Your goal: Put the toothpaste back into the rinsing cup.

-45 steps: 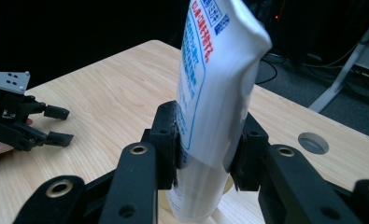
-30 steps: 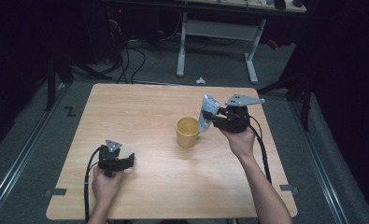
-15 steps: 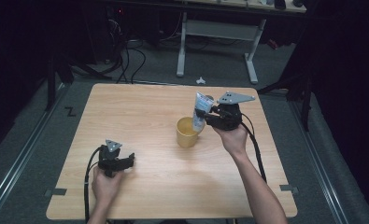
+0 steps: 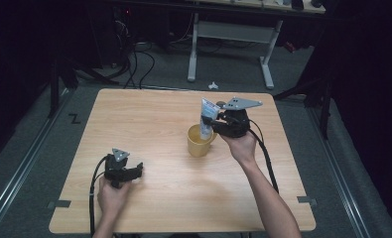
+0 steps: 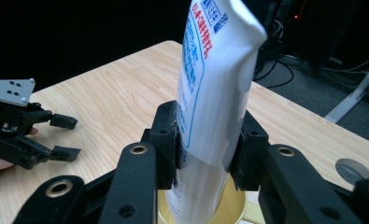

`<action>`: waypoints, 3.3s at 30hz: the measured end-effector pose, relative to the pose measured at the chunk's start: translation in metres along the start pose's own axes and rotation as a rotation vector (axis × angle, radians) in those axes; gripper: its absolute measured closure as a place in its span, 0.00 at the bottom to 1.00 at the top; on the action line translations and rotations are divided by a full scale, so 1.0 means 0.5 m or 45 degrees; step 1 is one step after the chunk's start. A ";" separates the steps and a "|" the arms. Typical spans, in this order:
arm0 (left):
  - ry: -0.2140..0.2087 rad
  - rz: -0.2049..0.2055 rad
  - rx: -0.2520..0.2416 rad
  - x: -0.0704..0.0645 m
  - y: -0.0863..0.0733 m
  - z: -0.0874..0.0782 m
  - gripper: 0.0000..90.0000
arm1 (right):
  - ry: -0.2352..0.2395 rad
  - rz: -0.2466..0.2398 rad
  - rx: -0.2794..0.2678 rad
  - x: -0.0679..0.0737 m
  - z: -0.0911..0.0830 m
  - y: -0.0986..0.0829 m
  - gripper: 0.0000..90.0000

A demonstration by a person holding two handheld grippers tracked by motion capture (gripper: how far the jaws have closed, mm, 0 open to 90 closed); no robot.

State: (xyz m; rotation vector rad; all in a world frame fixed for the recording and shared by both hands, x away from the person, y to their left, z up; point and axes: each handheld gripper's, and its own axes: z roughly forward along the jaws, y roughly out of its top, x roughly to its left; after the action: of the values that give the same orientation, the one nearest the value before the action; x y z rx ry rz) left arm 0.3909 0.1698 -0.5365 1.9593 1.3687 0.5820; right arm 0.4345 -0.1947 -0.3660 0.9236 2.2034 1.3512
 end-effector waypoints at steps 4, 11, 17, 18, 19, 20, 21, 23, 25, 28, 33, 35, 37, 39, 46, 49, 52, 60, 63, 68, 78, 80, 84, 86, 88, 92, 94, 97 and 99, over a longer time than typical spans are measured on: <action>0.000 0.000 0.000 0.000 0.000 0.000 0.24 | -0.004 0.001 0.005 -0.002 0.005 -0.002 0.74; 0.000 0.000 0.000 0.000 0.000 0.000 0.24 | -0.021 0.014 0.021 -0.005 0.020 -0.010 0.74; 0.000 0.000 0.000 0.000 0.000 0.000 0.24 | -0.020 0.025 0.031 -0.007 0.034 -0.018 0.74; 0.000 0.000 -0.001 0.000 0.000 0.000 0.24 | -0.018 0.026 0.034 -0.007 0.035 -0.019 0.74; 0.000 0.000 -0.001 0.000 0.000 0.000 0.24 | -0.019 0.024 0.035 -0.007 0.038 -0.019 0.74; 0.000 0.000 -0.001 0.000 0.000 0.000 0.24 | -0.019 0.024 0.035 -0.007 0.038 -0.019 0.74; 0.000 0.000 -0.001 0.000 0.000 0.000 0.24 | -0.026 0.021 0.040 -0.006 0.039 -0.020 0.74; 0.000 0.000 0.000 0.000 0.000 0.000 0.24 | -0.025 0.019 0.045 -0.006 0.045 -0.022 0.74; -0.001 0.001 0.000 0.000 0.000 0.000 0.24 | -0.027 0.020 0.050 -0.005 0.050 -0.024 0.74; -0.001 0.001 -0.001 0.000 0.000 0.000 0.24 | -0.026 0.025 0.055 -0.005 0.055 -0.027 0.74; -0.001 0.001 0.001 0.000 0.000 0.000 0.24 | -0.042 0.008 0.084 -0.003 0.071 -0.037 0.74; 0.000 0.001 -0.001 0.000 0.000 0.000 0.24 | -0.041 0.012 0.087 -0.004 0.075 -0.040 0.74; -0.001 0.001 -0.001 0.000 0.000 0.000 0.24 | -0.039 0.012 0.086 -0.005 0.077 -0.041 0.74; 0.000 0.001 -0.001 0.000 0.000 0.000 0.24 | -0.040 0.017 0.094 -0.005 0.082 -0.044 0.74; 0.000 0.001 -0.001 0.000 0.000 0.000 0.24 | -0.043 0.025 0.104 -0.007 0.089 -0.050 0.74; 0.000 0.001 0.000 0.000 0.000 0.000 0.24 | -0.045 0.031 0.115 -0.010 0.092 -0.056 0.74; 0.000 0.001 0.000 0.000 0.000 0.000 0.24 | -0.049 0.042 0.119 -0.011 0.094 -0.061 0.74; 0.000 0.002 0.000 0.000 0.000 0.000 0.24 | -0.053 0.045 0.131 -0.014 0.104 -0.068 0.74; 0.000 0.002 0.000 0.000 0.000 0.000 0.24 | -0.052 0.044 0.139 -0.012 0.106 -0.070 0.74; 0.000 0.002 0.000 0.000 0.000 0.000 0.24 | -0.051 0.050 0.155 -0.011 0.113 -0.078 0.74; -0.002 0.002 0.000 0.000 0.000 0.000 0.24 | -0.055 0.044 0.181 -0.010 0.124 -0.087 0.74; -0.002 0.002 -0.001 0.000 0.000 0.000 0.24 | -0.057 0.045 0.185 -0.009 0.126 -0.088 0.74; -0.002 0.002 -0.001 0.000 0.000 0.000 0.24 | -0.055 0.042 0.191 -0.009 0.131 -0.091 0.74; -0.002 0.002 -0.001 0.000 0.000 0.000 0.24 | -0.055 0.042 0.197 -0.008 0.134 -0.092 0.74; -0.002 0.002 -0.001 0.000 0.000 0.000 0.24 | -0.053 0.043 0.198 -0.008 0.135 -0.093 0.74; -0.002 0.002 -0.001 0.000 0.000 0.000 0.24 | -0.057 0.044 0.209 -0.008 0.137 -0.098 0.74; -0.002 0.002 -0.001 -0.001 0.000 0.000 0.24 | -0.057 0.049 0.212 -0.010 0.139 -0.100 0.74; -0.002 0.003 0.000 -0.001 0.000 0.000 0.24 | -0.059 0.054 0.213 -0.010 0.139 -0.102 0.74; -0.002 0.003 0.000 -0.001 0.000 0.000 0.24 | -0.059 0.054 0.218 -0.010 0.140 -0.105 0.74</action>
State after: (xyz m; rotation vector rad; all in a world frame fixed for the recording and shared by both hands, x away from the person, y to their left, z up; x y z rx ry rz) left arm 0.3910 0.1695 -0.5365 1.9609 1.3657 0.5814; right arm 0.4648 -0.1709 -0.4445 1.0573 2.3034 1.1607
